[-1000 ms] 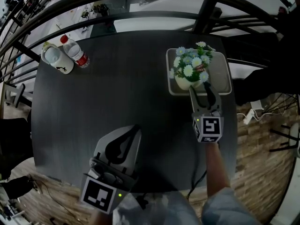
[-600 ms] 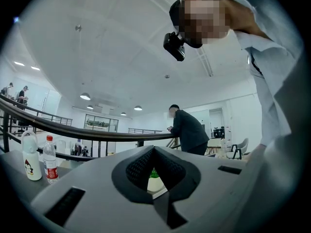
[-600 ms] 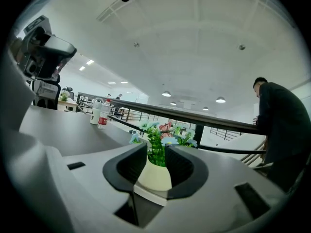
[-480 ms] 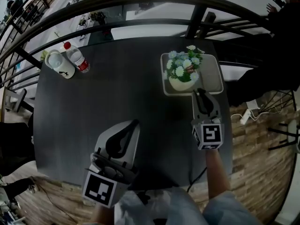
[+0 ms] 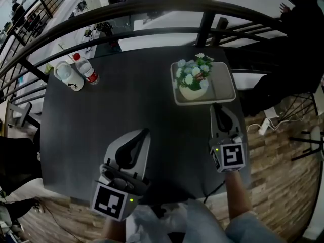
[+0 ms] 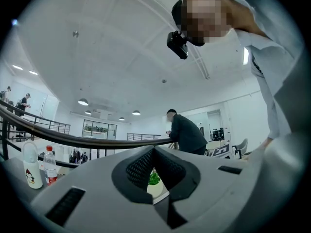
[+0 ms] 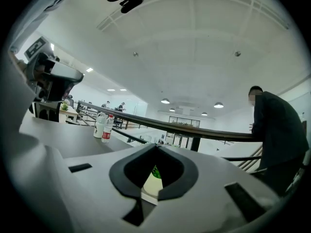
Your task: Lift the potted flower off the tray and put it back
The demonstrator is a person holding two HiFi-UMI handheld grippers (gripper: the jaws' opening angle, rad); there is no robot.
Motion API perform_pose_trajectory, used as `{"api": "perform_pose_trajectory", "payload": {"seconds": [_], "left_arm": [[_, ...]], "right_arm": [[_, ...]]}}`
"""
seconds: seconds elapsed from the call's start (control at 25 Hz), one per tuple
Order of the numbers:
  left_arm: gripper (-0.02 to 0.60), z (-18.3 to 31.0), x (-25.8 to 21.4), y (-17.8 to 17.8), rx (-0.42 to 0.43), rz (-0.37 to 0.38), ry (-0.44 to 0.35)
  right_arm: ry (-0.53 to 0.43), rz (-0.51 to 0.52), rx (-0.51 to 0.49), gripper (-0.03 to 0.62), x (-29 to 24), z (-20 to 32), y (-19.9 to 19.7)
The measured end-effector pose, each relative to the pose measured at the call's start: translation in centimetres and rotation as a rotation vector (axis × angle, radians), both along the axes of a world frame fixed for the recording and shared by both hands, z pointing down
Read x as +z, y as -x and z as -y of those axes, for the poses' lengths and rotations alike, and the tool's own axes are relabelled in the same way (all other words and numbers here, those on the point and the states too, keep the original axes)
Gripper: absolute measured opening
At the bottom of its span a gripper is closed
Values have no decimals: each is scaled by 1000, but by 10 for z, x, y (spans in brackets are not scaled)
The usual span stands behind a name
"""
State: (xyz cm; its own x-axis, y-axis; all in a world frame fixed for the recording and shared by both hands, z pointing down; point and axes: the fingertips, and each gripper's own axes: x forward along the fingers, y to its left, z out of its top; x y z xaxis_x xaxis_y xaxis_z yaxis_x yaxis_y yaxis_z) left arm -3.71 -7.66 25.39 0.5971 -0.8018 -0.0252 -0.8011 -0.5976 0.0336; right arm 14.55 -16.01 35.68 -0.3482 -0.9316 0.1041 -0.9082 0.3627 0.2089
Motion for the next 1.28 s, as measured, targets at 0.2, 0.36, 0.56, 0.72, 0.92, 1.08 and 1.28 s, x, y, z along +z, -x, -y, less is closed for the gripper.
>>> {"api": "perform_pose_trajectory", "payload": {"seconds": [0.2,0.36,0.56,0.72,0.92,1.08,1.28], "left_arm": [[-2,-5,-9,0,0,0,-18],[-2,-9,-15,0,5,-2,-36],[-2,-13,-23,0,6,-3,-55],[-2,-15,-27,0,8,-5,-67],[-2,-16,-28,-7,19,-8,-71],[-2,-18,-31,-12,29,2,-78],[-2,-20,-35,-14,26,3,-89]], "right_arm": [[-11,24,4,4,-23,-15,5],[-33,41,2,3,-42,-26,10],[-61,56,3,3,-65,-40,14],[-74,73,7,3,-78,-49,14],[-87,91,15,3,-88,-58,8],[-90,89,9,3,-92,-64,7],[-83,85,-2,3,-92,-68,7]]}}
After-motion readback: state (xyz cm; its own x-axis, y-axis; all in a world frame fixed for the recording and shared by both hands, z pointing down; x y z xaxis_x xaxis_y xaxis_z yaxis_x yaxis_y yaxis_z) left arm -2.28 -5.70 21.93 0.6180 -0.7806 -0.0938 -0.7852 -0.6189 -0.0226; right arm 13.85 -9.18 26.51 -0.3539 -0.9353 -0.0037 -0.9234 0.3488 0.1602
